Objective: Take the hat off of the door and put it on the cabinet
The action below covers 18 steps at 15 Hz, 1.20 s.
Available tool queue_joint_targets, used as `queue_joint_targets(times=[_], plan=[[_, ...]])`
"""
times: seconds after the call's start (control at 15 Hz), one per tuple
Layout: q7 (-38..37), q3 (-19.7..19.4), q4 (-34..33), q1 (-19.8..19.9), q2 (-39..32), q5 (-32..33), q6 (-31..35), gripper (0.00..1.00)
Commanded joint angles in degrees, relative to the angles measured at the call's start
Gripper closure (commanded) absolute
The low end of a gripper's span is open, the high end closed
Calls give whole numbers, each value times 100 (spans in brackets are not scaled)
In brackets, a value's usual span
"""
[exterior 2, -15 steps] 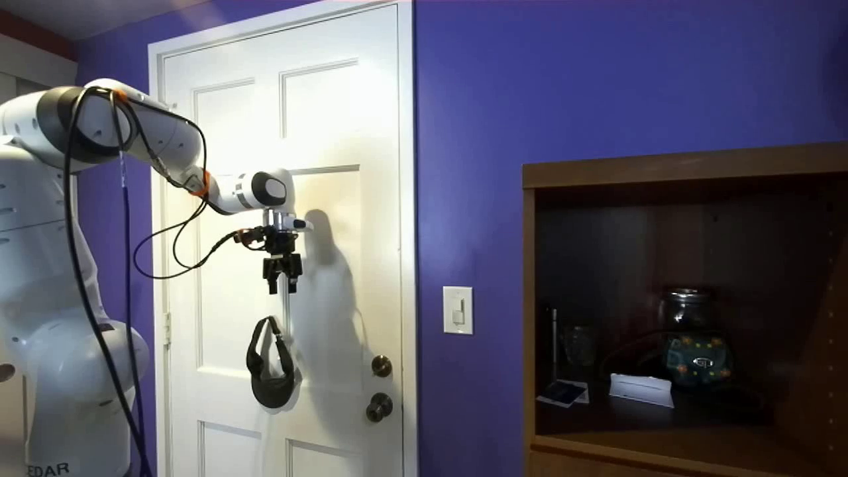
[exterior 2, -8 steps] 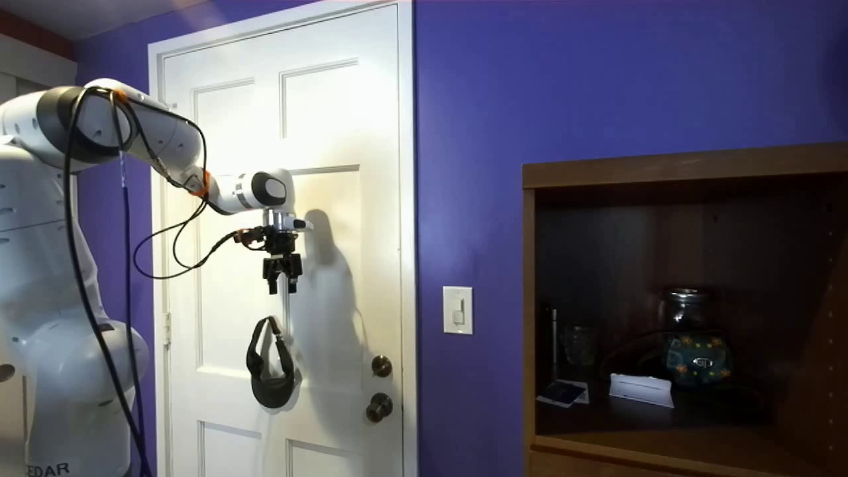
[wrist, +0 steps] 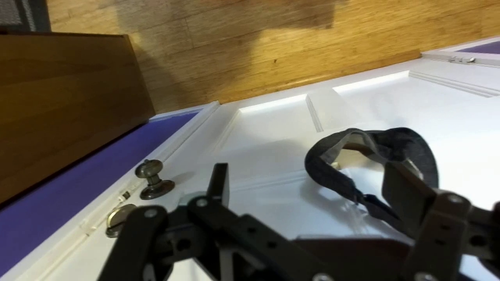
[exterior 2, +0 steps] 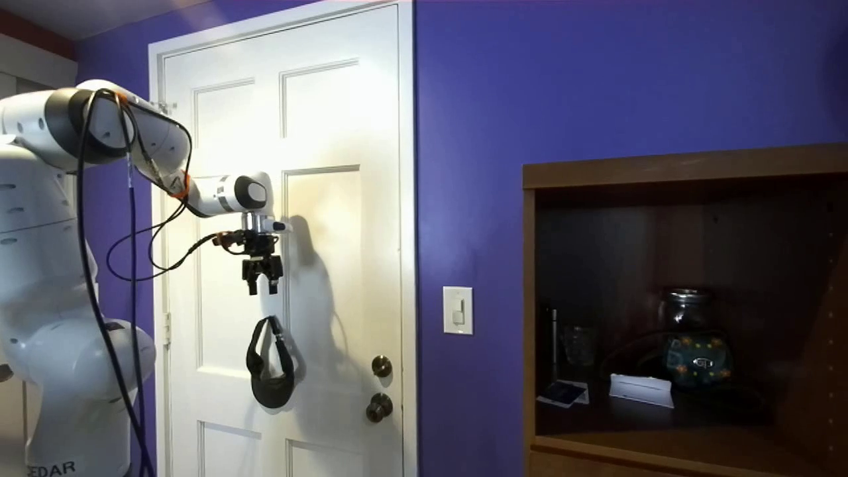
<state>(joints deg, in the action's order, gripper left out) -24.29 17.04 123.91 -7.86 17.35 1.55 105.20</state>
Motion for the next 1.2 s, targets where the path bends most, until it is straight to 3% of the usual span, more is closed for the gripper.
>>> queue_joint_targets(times=[0.0,0.07,0.27,0.8,1.13], plan=[[-245,114,733,-272,374,-167,783,0],[-138,66,239,-214,51,-32,348,0],[-217,126,551,-286,166,-38,635,0],[-216,117,617,-278,244,-40,665,0],[-113,11,815,-368,8,-670,923,0]])
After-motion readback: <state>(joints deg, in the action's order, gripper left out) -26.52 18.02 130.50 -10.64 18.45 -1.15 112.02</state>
